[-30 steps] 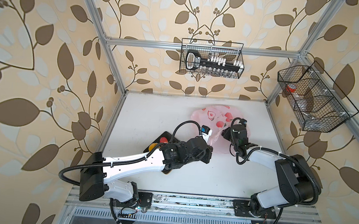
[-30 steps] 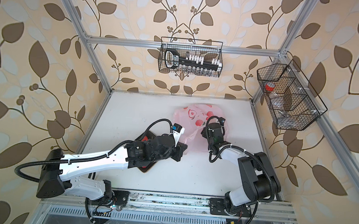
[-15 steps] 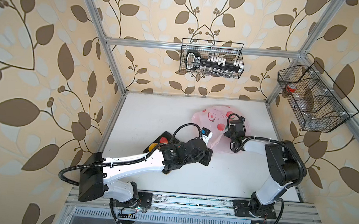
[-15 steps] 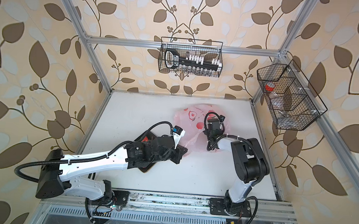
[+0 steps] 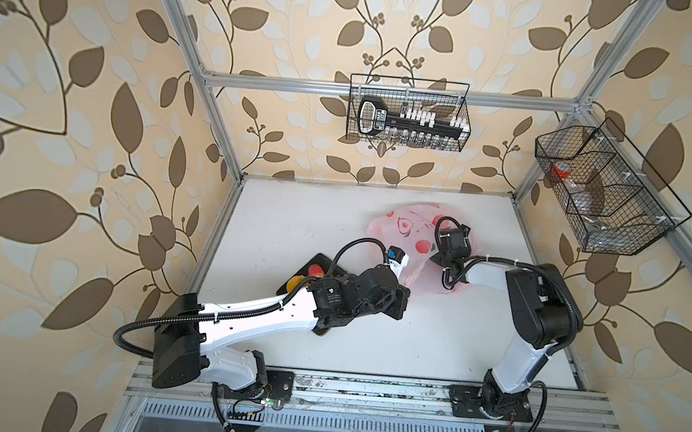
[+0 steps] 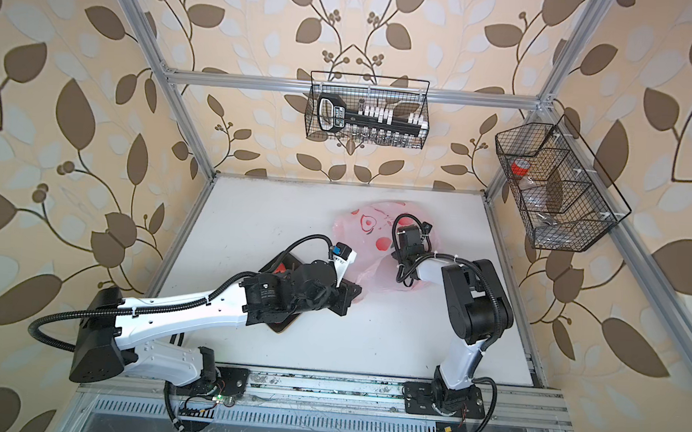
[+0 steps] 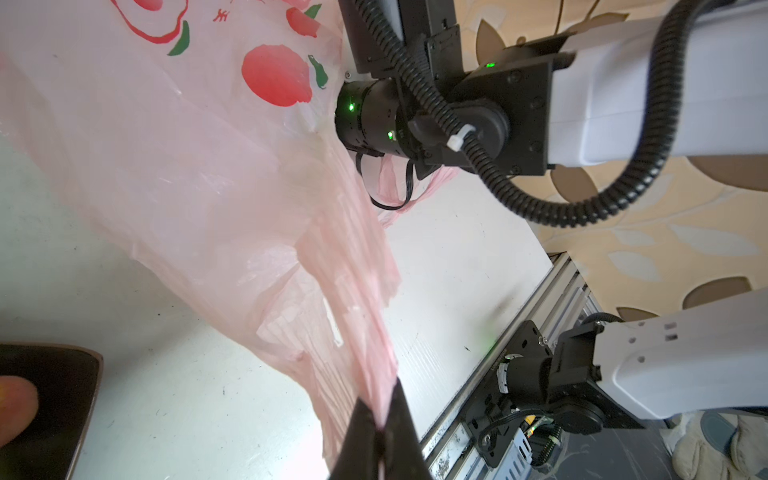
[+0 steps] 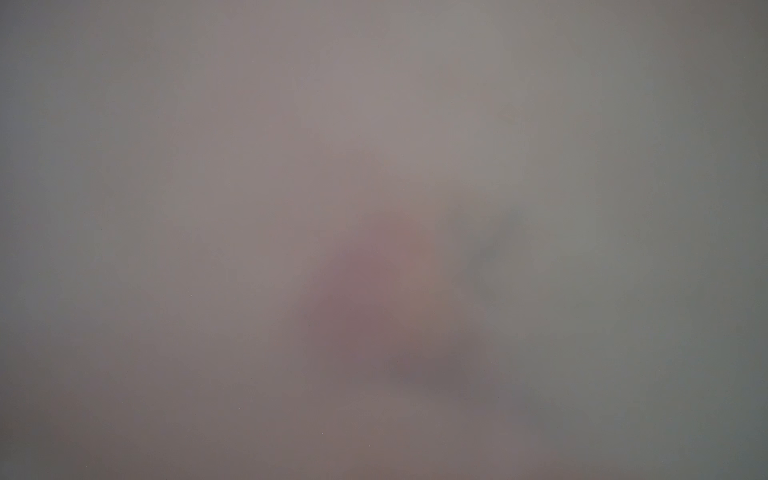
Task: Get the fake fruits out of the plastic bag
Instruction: 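Grasp the red-green fake apple inside the bag with the right gripper and lift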
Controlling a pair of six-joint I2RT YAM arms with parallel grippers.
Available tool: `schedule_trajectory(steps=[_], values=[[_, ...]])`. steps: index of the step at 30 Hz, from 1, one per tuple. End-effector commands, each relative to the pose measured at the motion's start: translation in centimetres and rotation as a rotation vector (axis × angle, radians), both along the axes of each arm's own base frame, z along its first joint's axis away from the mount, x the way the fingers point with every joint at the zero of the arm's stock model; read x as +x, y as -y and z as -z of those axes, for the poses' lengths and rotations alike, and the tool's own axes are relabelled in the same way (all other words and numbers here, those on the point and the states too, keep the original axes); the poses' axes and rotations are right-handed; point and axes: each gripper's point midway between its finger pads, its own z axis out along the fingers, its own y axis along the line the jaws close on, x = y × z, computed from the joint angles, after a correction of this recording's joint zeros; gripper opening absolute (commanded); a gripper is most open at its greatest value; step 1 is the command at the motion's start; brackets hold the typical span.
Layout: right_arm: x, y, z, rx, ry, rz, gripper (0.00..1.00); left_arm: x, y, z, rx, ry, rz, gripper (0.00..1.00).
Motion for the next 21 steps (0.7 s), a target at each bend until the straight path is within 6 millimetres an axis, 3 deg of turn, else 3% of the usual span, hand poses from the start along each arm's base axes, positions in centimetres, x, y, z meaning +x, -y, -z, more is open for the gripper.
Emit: schedule_trajectory(steps=[1, 9, 13, 21], values=[[-0.6, -0.7, -2.1, 0.055, 0.035, -0.032, 0.6, 1.1, 0.5, -0.5, -0.025, 0.012, -0.037, 0.0], [-3.3, -2.8, -5.0, 0.206, 0.102, -0.155, 0.58, 3.8, 1.1, -1.2, -0.032, 0.05, -0.104, 0.0], [-4.8, -4.3, -7.0, 0.286, 0.137, -0.251, 0.58, 5.9, 1.3, -0.4, -0.036, 0.033, -0.132, 0.0], [-10.8, -5.9, -5.8, 0.429, 0.033, -0.33, 0.58, 9.3, 0.6, 2.5, -0.092, -0.04, -0.207, 0.0]])
